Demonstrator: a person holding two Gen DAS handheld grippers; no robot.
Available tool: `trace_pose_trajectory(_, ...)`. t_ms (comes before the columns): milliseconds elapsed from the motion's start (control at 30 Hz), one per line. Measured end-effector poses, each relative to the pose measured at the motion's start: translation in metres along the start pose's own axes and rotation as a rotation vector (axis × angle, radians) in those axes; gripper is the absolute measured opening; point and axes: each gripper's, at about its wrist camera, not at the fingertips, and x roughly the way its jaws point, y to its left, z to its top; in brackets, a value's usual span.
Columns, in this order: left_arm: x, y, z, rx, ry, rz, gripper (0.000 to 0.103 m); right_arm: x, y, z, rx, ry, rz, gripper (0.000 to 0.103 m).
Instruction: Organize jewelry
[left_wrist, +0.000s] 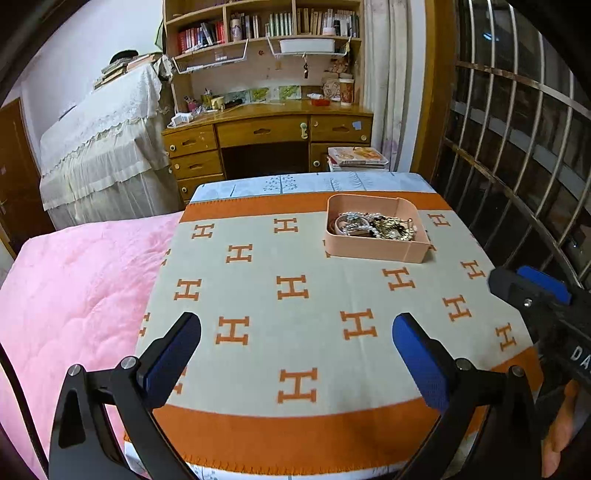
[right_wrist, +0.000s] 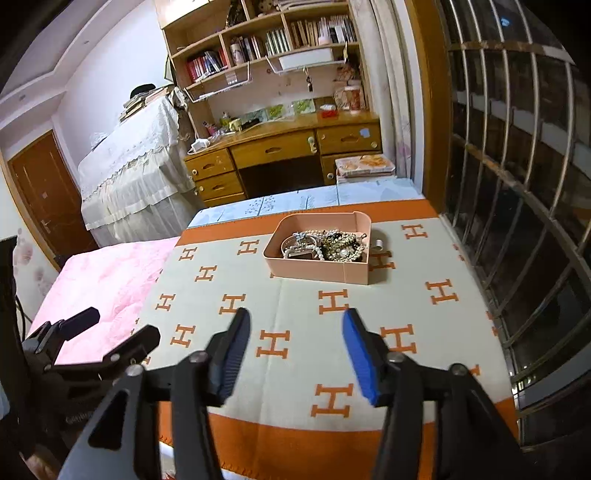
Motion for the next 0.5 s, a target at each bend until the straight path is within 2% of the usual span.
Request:
trace_pose_trajectory(100,-0.015,-0.002,-0.005,0.008,-0.050,0.038,0.102,-0.008,0.006,-0.005,-0.032,-0.030,-0.019,0.059)
trace_pose_trajectory(200,-0.023,0.000,-0.006,-0.012,-0.077,0.034,0.102,-0.013,0.009,-0.006,-0.046,-0.052,-0.033,0.060)
trace_pose_trajectory(500,-0.018,0.001,-0.007,-0.039,-0.049,0.009,0.102,-0.001,0.015,-0.013,-0.058,0.006,-0.023,0.060)
